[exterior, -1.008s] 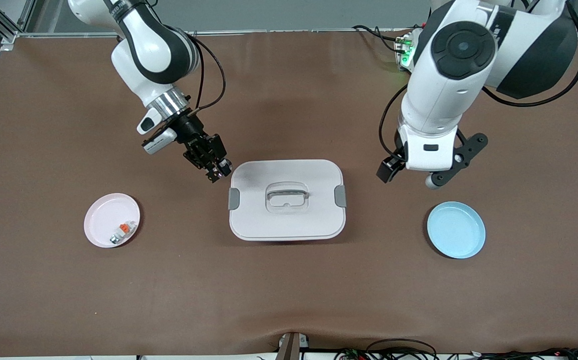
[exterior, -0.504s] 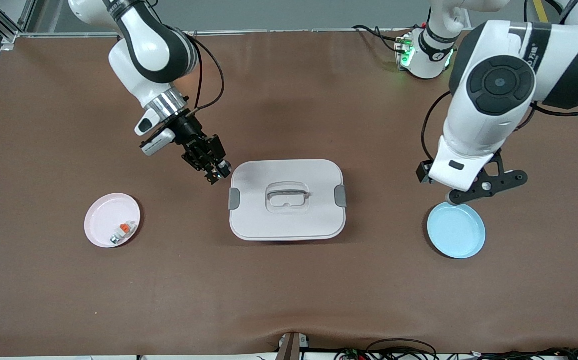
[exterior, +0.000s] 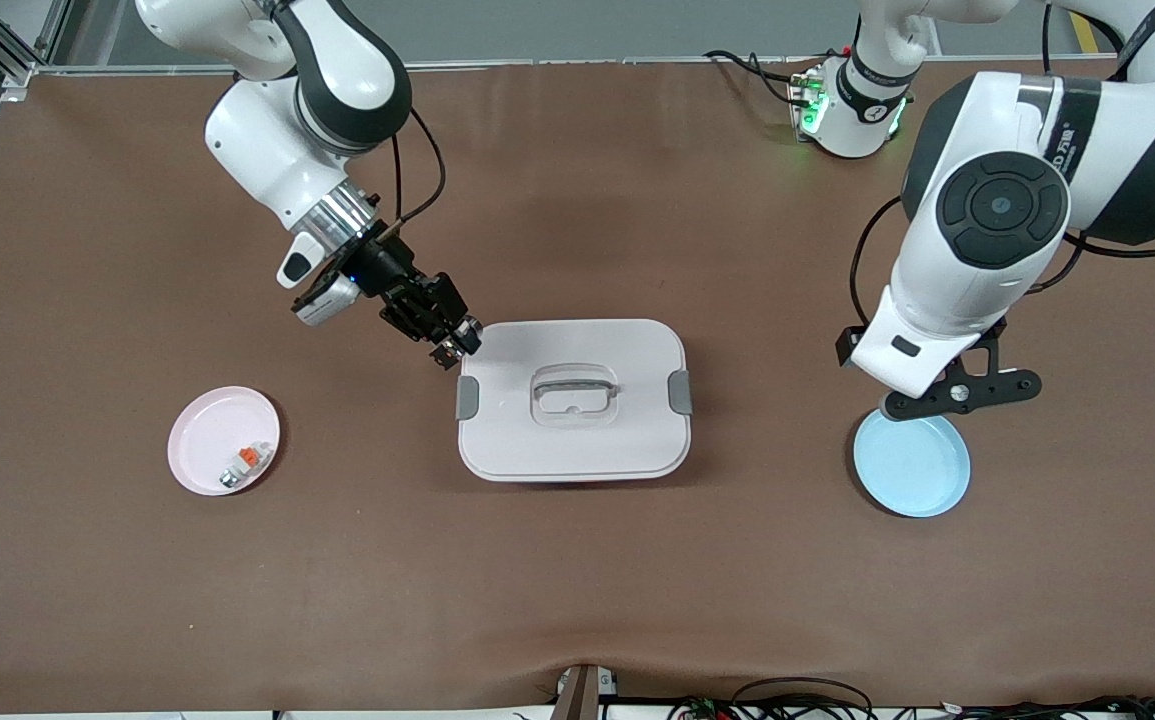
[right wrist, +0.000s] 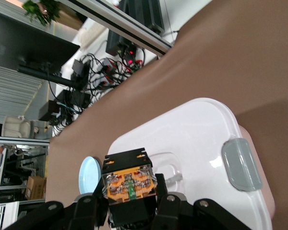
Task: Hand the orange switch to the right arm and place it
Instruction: 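Carry the block toward the white plate while the left gripper withdraws, then lower the switch block onto the white plate with the right gripper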
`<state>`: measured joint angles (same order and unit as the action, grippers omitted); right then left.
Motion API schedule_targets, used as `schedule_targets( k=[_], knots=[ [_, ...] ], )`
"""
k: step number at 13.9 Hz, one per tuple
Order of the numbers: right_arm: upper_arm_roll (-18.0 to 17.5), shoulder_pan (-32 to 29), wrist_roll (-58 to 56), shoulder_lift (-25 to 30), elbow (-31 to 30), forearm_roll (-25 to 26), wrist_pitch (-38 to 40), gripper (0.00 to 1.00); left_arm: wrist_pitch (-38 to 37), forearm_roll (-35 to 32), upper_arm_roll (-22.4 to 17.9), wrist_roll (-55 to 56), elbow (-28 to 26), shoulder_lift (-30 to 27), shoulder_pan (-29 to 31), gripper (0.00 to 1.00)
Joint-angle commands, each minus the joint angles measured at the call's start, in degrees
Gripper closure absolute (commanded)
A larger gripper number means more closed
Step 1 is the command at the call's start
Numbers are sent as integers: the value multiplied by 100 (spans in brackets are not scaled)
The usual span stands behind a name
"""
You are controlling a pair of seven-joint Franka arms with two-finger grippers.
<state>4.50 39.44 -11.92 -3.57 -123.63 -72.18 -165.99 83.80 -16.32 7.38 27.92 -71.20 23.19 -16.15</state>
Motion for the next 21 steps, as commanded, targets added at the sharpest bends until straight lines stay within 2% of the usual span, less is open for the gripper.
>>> schedule_targets(
  k=[1, 5, 10, 13, 15, 16, 21],
  knots=[
    [-2, -384, 1170, 208, -144, 1324, 714, 100, -65, -108, 18, -103, 27, 28, -63, 0],
    [-11, -1130, 2499, 339, 110, 3487, 2040, 100, -65, -29, 18, -42, 36, 28, -72, 0],
    [-11, -1790, 3098, 340, 576, 5290, 3456, 100, -65, 233, 53, 37, 36, 10, -55, 0],
    [-11, -2133, 3221, 322, 857, 5863, 4178, 100, -65, 314, 36, 11, 53, -60, 33, 0],
    [-20, -2396, 3476, 296, 928, 6494, 4381, 100, -65, 410, 27, 55, 79, -60, 33, 0],
    [-20, -2485, 3407, 287, 937, 6628, 4460, 100, -65, 419, 27, 38, 80, -104, 68, 0],
    [-11, -2722, 1530, 77, 972, 6946, 4592, 100, -65, 437, 36, -59, 80, -244, 367, 0]
  ],
)
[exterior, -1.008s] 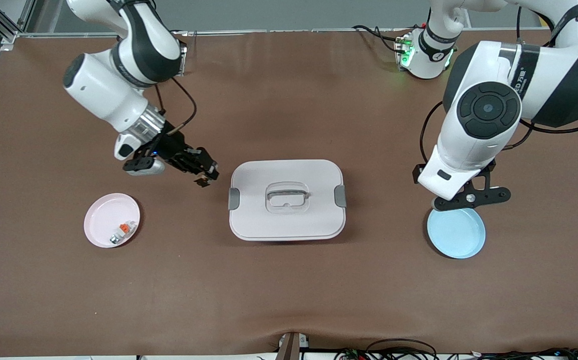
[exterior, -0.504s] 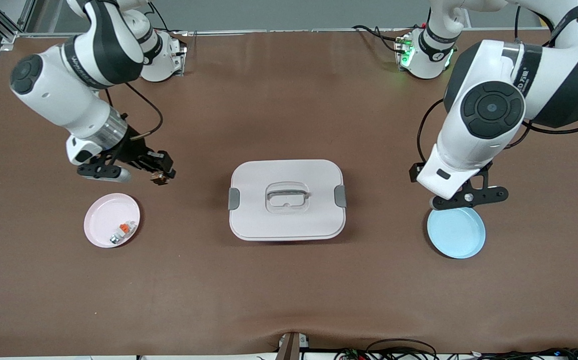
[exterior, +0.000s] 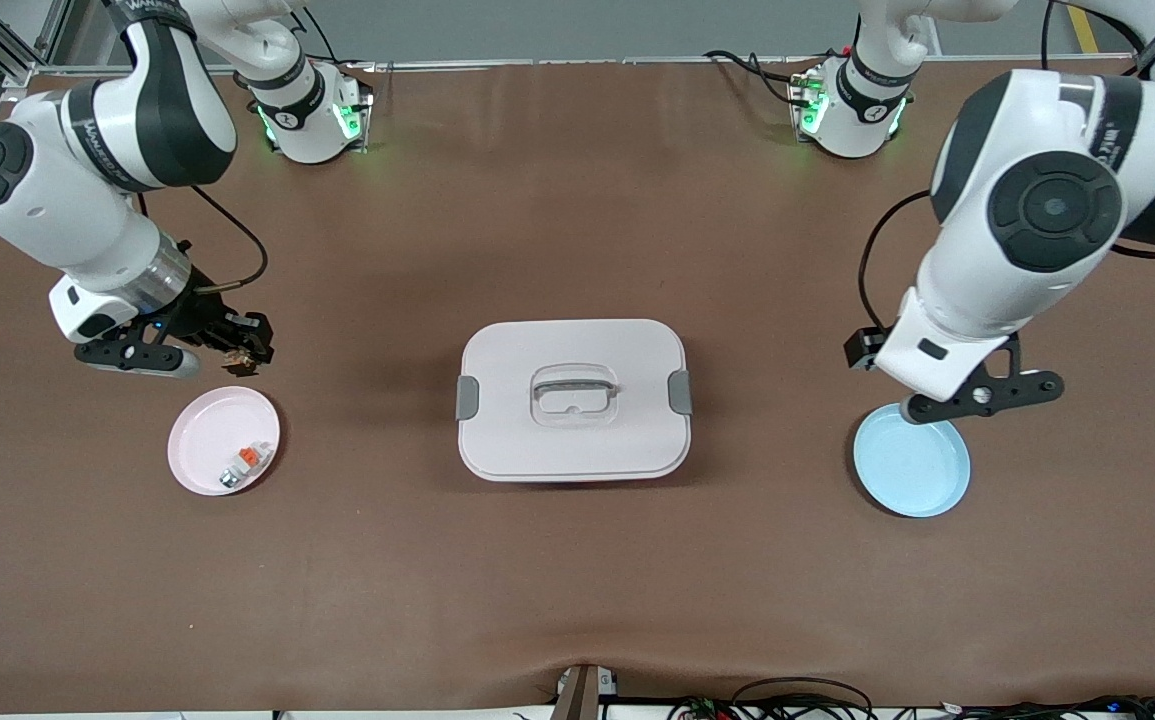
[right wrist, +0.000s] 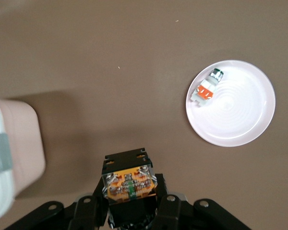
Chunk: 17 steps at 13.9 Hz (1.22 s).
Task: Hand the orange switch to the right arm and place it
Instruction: 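Lower the switch block onto the white plate with the right gripper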
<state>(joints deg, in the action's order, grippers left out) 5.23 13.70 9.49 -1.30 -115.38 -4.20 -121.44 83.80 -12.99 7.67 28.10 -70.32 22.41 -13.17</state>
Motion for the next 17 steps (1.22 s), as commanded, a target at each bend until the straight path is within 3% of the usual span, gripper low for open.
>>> schedule_targets(
  k=[1, 6, 11, 17],
  knots=[
    [-84, -201, -1032, -168, 147, 157, 147, 100, -65, 113, 15, -85, -8, -253, 199, 0],
    [-75, -464, -3466, -291, 147, 192, 148, 100, -65, 244, 15, -269, -16, -693, 455, 0],
    [-84, -675, -5111, -405, 156, 377, 147, 100, -65, 524, -2, -892, -121, -1027, 851, 0],
    [-84, -1079, -6335, -502, 165, 368, 77, 100, 804, 1175, -441, -1419, -1887, -2310, 974, 0]
  ],
)
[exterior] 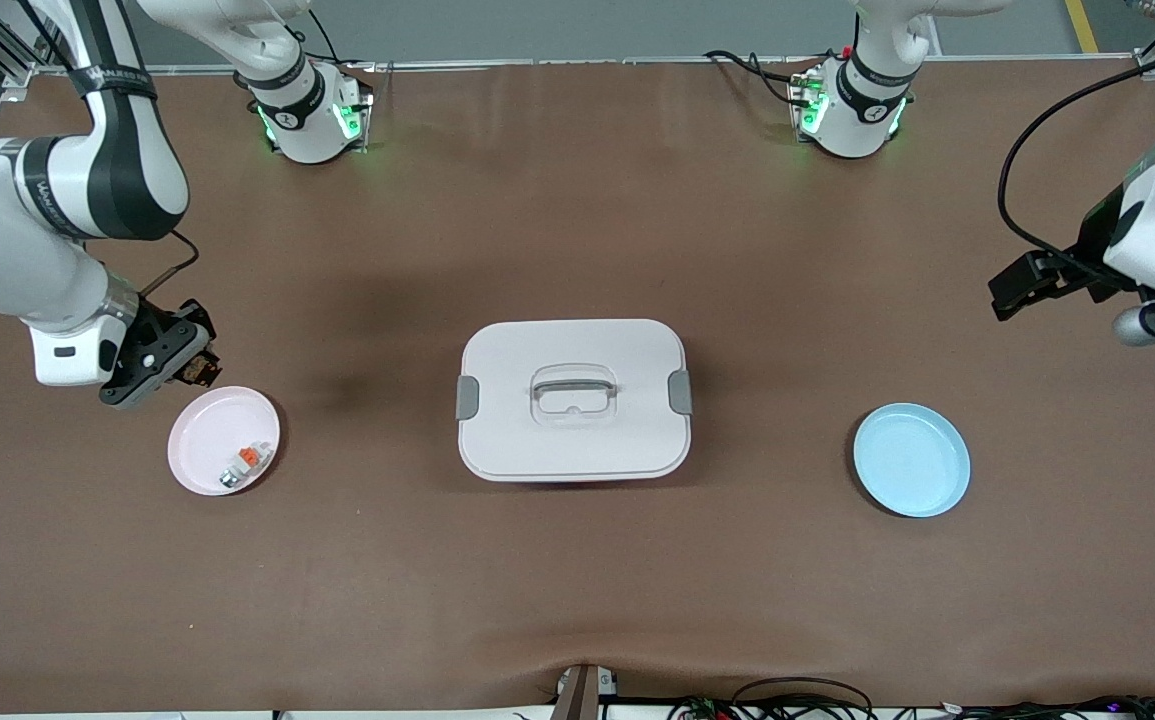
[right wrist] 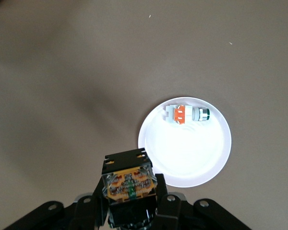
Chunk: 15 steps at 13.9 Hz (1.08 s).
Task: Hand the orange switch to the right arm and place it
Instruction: 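Lower the switch block onto the white plate with the right gripper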
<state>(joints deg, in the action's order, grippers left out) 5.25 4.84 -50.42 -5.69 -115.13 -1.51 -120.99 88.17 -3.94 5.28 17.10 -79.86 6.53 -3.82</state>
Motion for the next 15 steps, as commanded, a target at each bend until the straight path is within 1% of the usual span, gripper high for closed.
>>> schedule_targets(
  k=[1, 2, 6, 10, 11, 15],
  knots=[
    [-86, -255, -554, -90, 140, 98, -29, 100, 368, 358, -246, -365, -1014, -827, 31, 0],
    [-86, -326, -791, -186, 140, 81, -90, 100, 368, 368, -247, -366, -1171, -950, 39, 0],
    [-94, -554, -1600, -564, 140, 54, -521, 100, 307, 403, -211, -366, -1146, -995, 22, 0],
    [-86, -660, -2725, -1091, 157, 54, -1249, 100, 88, 403, -211, -383, -1129, -1022, 31, 0],
    [-94, -678, -2858, -1205, 175, 54, -1364, 100, -44, 403, -211, -392, -1103, -1022, 31, 0],
    [-94, -713, -3200, -1531, 192, 45, -1681, 100, -45, 403, -211, -392, -927, -917, -4, 0]
  ],
)
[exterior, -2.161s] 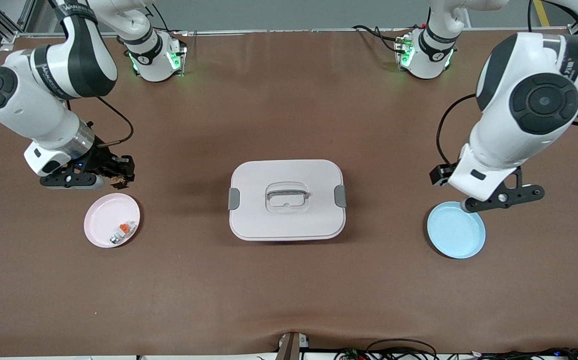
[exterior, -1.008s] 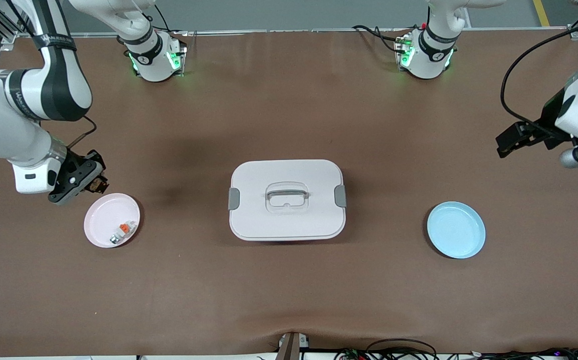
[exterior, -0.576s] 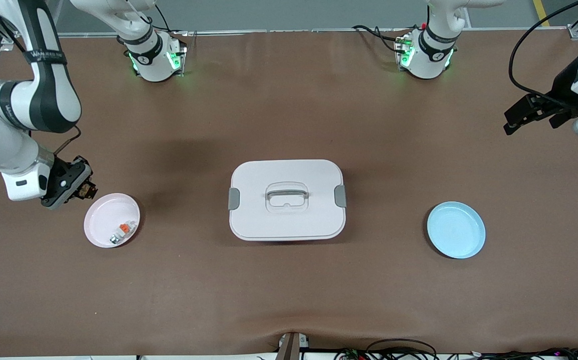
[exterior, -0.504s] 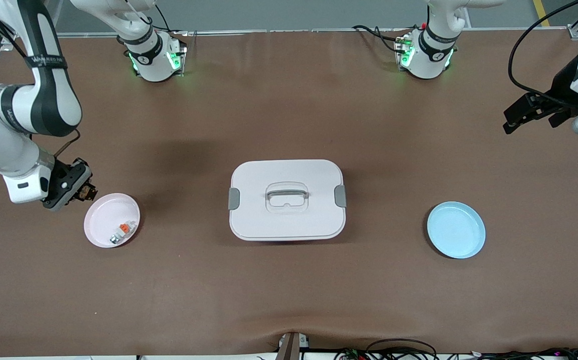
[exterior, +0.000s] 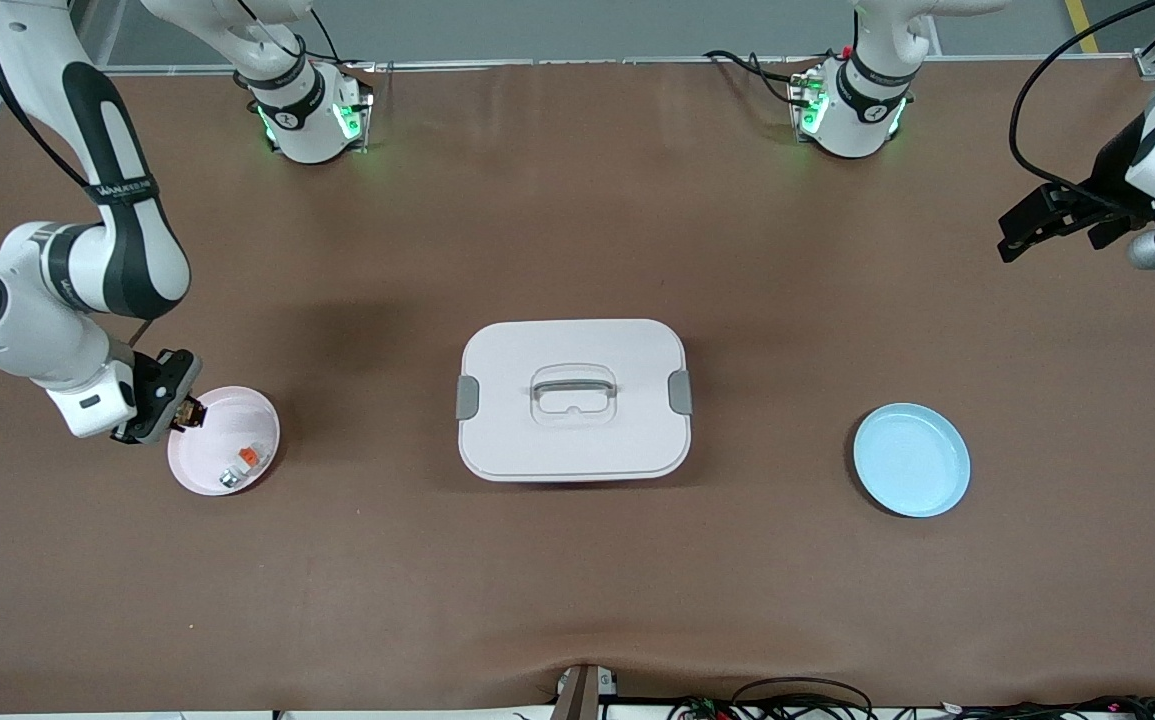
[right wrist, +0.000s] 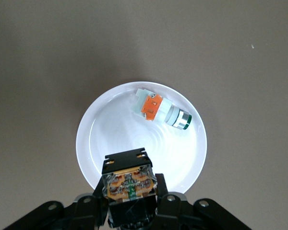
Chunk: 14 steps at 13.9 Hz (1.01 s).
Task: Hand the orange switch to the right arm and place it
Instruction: 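Lower the switch block onto the white plate with the right gripper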
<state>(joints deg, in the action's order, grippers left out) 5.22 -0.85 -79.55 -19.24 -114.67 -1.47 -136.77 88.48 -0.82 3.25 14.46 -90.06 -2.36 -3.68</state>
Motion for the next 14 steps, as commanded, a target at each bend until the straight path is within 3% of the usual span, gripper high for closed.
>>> schedule_targets(
  k=[1, 11, 14],
  knots=[
    [-92, -213, -498, -290, 147, 24, -243, 100, -86, 90, -9, -127, 112, -19, -19, 0],
    [-109, -425, -1045, -836, 51, 7, -1000, 100, -42, 55, -35, -48, 305, 314, -63, 0],
    [-109, -425, -966, -844, -186, -151, -1298, 100, 222, 29, -17, -4, 823, 710, -89, 0]
  ],
)
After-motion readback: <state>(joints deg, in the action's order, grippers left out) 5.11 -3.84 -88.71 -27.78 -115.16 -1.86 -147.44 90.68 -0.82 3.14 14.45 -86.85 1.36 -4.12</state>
